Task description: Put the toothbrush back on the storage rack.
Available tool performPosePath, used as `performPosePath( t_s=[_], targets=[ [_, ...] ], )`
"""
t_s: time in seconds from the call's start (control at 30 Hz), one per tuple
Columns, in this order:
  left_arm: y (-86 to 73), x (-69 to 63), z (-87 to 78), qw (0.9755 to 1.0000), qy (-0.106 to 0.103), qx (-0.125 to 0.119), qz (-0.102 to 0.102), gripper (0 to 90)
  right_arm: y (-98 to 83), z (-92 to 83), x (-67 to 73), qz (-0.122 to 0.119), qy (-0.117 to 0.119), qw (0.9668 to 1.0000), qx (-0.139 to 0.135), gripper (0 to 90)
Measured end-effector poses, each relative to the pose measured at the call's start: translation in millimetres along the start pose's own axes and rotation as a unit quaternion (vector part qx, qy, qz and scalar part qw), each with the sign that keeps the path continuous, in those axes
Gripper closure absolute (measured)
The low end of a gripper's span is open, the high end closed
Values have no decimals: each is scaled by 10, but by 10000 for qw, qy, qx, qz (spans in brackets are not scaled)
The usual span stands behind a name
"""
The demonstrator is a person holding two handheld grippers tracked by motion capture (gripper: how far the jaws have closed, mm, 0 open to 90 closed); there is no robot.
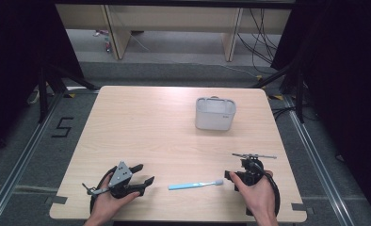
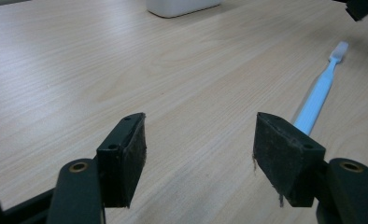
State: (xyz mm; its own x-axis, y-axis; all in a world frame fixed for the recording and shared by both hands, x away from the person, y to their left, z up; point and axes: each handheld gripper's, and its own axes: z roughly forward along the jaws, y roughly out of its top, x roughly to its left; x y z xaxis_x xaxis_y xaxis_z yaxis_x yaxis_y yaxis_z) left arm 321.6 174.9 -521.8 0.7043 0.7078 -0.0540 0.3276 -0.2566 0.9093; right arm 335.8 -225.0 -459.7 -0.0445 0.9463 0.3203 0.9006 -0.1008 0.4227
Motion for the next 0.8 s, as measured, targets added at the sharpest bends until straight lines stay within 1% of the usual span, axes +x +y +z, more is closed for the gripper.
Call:
performPosePath(
  t_s=[0.03,0.07,0.1,0.13,0.17,0.2,0.23,0.27,0.3,0.33,0.37,0.4,0.43,0.47,0.5,0.57,0.6,0.63,0.67,0.7,0.73,0.77,0.8],
  targets=[
    [0,0,0,10000,-1,1,-1,339,-10,17,63,167,164,9992,327,446],
    [-1,8,6,10000,-34,-2,-10,339,-11,24,89,189,195,9979,586,429],
    [-1,8,6,10000,-34,-2,-10,338,-11,24,89,189,195,9979,586,429],
    [0,10,8,10000,-40,3,-19,338,-10,41,165,535,174,9952,806,432],
    [0,12,6,10000,-34,5,-22,339,9,73,207,509,181,9935,1001,427],
    [0,12,6,10000,-34,5,-22,338,9,73,207,509,181,9935,1001,427],
    [-1,15,3,10000,-31,-5,-27,338,40,105,353,1111,104,9844,1362,439],
    [-1,15,3,10000,-31,-5,-27,338,45,124,358,928,96,9869,1313,439],
    [1,15,-3,10000,-10,19,-30,338,45,124,358,928,96,9869,1313,439],
    [0,18,-4,10000,-17,13,-50,337,68,135,455,1255,88,9780,1661,441],
    [0,18,-4,10000,-17,13,-50,337,68,135,455,1255,88,9780,1661,441],
    [0,19,-4,10000,-18,10,-55,337,72,147,489,1280,39,9763,1742,447],
    [0,19,-4,10000,-19,4,-56,337,91,170,620,1582,18,9714,1770,438],
    [0,16,-4,10000,-19,3,-45,337,93,190,659,1616,-42,9697,1829,441],
    [0,15,-4,10000,-17,4,-44,337,98,206,691,1617,-67,9689,1871,441],
    [-3,17,4,10000,-55,-31,-44,337,102,216,715,1638,-77,9687,1863,436],
    [-1,17,2,10000,-54,-15,-38,337,109,257,782,1769,-229,9658,1881,433],
    [-2,17,2,10000,-52,-21,-39,337,109,257,782,1769,-229,9658,1881,433],
    [-3,17,2,10000,-51,-27,-47,337,118,270,806,1720,-316,9652,1945,428],
    [-4,17,1,10000,-41,-31,-50,337,118,292,821,1672,-352,9671,1887,427],
    [-1,16,-8,10000,-12,9,-38,337,133,337,875,1773,-437,9630,1982,427],
    [-1,16,-9,10000,-13,8,-41,336,128,360,869,1598,-471,9668,1937,427],
    [-1,15,-9,10000,-12,6,-47,336,132,371,886,1642,-489,9657,1953,427]
  ],
)
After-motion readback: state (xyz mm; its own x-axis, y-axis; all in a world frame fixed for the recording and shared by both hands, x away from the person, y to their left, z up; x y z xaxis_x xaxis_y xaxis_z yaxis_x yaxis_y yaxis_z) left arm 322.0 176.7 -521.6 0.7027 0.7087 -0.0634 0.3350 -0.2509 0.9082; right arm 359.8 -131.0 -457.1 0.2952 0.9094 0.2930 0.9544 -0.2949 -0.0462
